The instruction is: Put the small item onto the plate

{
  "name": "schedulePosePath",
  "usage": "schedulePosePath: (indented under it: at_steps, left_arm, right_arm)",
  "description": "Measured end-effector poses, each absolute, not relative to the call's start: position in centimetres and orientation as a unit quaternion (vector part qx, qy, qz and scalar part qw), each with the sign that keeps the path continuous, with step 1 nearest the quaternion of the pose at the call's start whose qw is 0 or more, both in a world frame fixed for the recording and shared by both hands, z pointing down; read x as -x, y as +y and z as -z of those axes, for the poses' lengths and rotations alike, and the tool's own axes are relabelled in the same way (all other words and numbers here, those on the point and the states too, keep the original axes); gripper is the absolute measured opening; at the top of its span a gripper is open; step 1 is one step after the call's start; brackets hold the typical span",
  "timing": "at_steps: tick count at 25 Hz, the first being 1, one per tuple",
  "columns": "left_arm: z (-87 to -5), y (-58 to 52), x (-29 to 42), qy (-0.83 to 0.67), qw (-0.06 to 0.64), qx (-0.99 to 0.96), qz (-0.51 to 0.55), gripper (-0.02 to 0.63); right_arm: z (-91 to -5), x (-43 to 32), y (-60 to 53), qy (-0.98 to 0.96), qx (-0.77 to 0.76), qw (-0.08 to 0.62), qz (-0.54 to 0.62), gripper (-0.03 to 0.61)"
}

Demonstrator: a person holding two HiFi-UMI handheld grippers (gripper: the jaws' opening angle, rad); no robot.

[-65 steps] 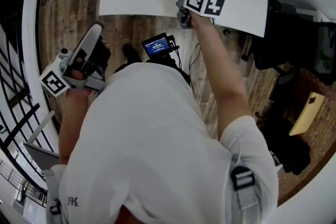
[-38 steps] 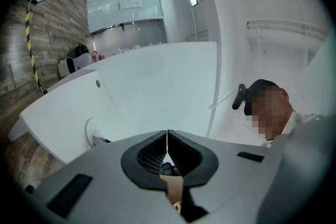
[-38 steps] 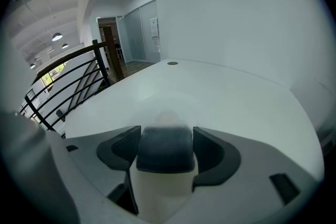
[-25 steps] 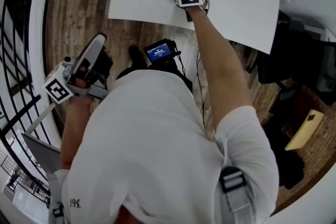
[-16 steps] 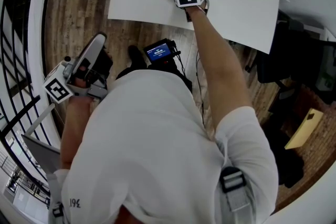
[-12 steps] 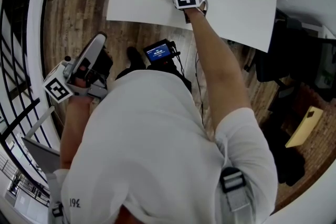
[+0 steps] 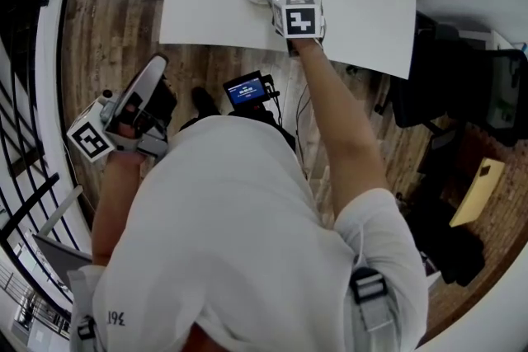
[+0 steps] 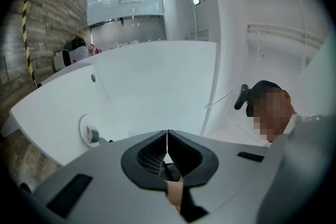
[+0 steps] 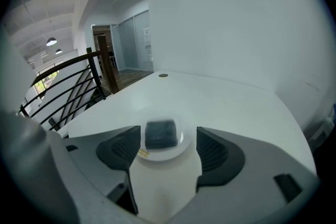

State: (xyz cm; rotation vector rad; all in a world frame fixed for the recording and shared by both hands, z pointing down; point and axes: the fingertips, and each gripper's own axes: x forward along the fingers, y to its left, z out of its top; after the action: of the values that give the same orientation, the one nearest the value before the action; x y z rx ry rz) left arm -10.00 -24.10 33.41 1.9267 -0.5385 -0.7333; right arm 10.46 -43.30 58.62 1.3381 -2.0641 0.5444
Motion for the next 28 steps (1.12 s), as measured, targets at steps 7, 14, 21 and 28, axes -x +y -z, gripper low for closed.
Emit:
schedulePosePath:
  at_steps: [7, 14, 21, 28]
  left_arm:
    - [-32.8, -23.9, 9.2, -0.194, 0.484, -0.799, 0.301, 0.006]
    - [-32.6, -23.6, 8.8, -0.174, 0.486, -0.803, 0.298, 0.006]
    - [-31.9, -23.6, 8.3, -0.157, 0.483, -0.810, 0.294, 0.007]
    - [-31.9, -23.4, 8.0, -0.142, 0.487, -0.811, 0.292, 0.007]
  right_arm:
    - [-55.4, -11.4, -38.7, -0.786, -0.516, 0.233, -0.249, 0.316]
    - [-51.2, -10.4, -31.7, -0.783, -0.511, 0.103, -0.340, 0.316]
    - [-43.3, -8.2, -29.3, -0.811, -0.452, -0.017, -0.372, 0.228]
    - [-35.2, -8.0, -28.5, -0.838, -0.422, -0.099, -0.332, 0.022]
